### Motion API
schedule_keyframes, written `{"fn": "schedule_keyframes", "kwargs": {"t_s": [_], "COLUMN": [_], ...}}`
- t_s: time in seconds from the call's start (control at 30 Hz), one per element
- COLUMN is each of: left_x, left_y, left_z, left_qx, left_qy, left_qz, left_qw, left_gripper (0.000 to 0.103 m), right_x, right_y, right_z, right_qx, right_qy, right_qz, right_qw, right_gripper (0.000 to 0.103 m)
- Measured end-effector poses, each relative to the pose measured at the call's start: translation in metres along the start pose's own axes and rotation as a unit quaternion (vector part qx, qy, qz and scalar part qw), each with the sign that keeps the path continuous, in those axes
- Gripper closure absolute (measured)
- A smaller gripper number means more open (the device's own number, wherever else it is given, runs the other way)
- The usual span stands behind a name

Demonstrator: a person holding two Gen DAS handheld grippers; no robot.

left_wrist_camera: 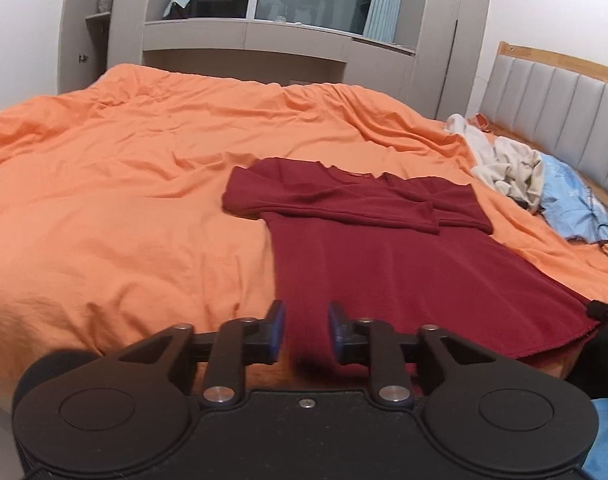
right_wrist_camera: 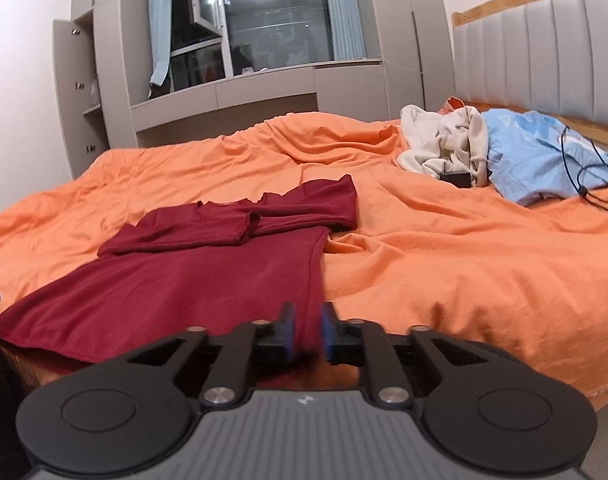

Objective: Fold small clothes
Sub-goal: 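Grasp the shirt hem with the right tool while the left tool grasps it too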

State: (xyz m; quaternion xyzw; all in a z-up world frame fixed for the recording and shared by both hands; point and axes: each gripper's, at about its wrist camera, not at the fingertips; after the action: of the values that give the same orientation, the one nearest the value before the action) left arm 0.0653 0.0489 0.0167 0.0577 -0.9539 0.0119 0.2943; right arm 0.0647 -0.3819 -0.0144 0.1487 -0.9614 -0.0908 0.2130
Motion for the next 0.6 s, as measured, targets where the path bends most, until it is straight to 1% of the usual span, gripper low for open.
{"fn": "schedule_keyframes", "kwargs": {"t_s": [0.03,0.07,0.13,0.17,0.2,0.23,0.27,0.37,0.5,0.6], "left_x": [0.001,0.002,0.005,0.007,0.007,0.007,0.007,0.007,0.004,0.001], "left_y": [0.001,0.001,0.001,0.0,-0.002,-0.004,-0.006,-0.013,-0.026,-0.038], "left_z": [0.0,0.0,0.0,0.0,0.0,0.0,0.001,0.002,0.006,0.008], "left_qx": [-0.002,-0.003,-0.008,-0.014,-0.023,-0.029,-0.033,-0.046,-0.075,-0.104], "left_qy": [-0.001,-0.003,-0.013,-0.019,-0.023,-0.027,-0.031,-0.04,-0.042,-0.043], "left_qz": [0.0,0.0,-0.004,-0.006,-0.007,-0.009,-0.012,-0.005,0.008,0.014], "left_qw": [1.0,1.0,0.9999,0.9997,0.9994,0.9992,0.9989,0.9981,0.9963,0.9935], "left_gripper": [0.052,0.034,0.021,0.017,0.014,0.006,0.001,0.001,0.001,0.001], "right_x": [0.002,0.003,0.008,0.01,0.011,0.011,0.01,0.003,-0.015,-0.035], "right_y": [0.001,0.001,0.006,0.009,0.013,0.019,0.024,0.045,0.063,0.07], "right_z": [0.0,-0.001,-0.003,-0.003,-0.003,-0.003,-0.001,0.008,0.024,0.036], "right_qx": [0.011,0.025,0.064,0.085,0.108,0.132,0.162,0.248,0.312,0.361], "right_qy": [0.001,0.002,0.006,0.011,0.02,0.034,0.053,0.099,0.147,0.178], "right_qz": [-0.002,-0.003,-0.006,-0.01,-0.015,-0.021,-0.027,-0.021,0.007,0.035], "right_qw": [1.0,1.0,0.998,0.996,0.994,0.99,0.985,0.964,0.939,0.915], "right_gripper": [0.055,0.041,0.03,0.026,0.022,0.015,0.013,0.013,0.013,0.016]}}
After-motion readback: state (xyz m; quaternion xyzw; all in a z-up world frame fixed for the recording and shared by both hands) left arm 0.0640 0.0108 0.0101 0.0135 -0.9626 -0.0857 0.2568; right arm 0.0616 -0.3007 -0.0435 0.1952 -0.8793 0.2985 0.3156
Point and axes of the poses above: each gripper's, at about its wrist camera, not at the fingertips, and x roughly against the way its jaws point, y to its left, z to its underside, and after that the axes turned 15 degrees about -z, right-handed
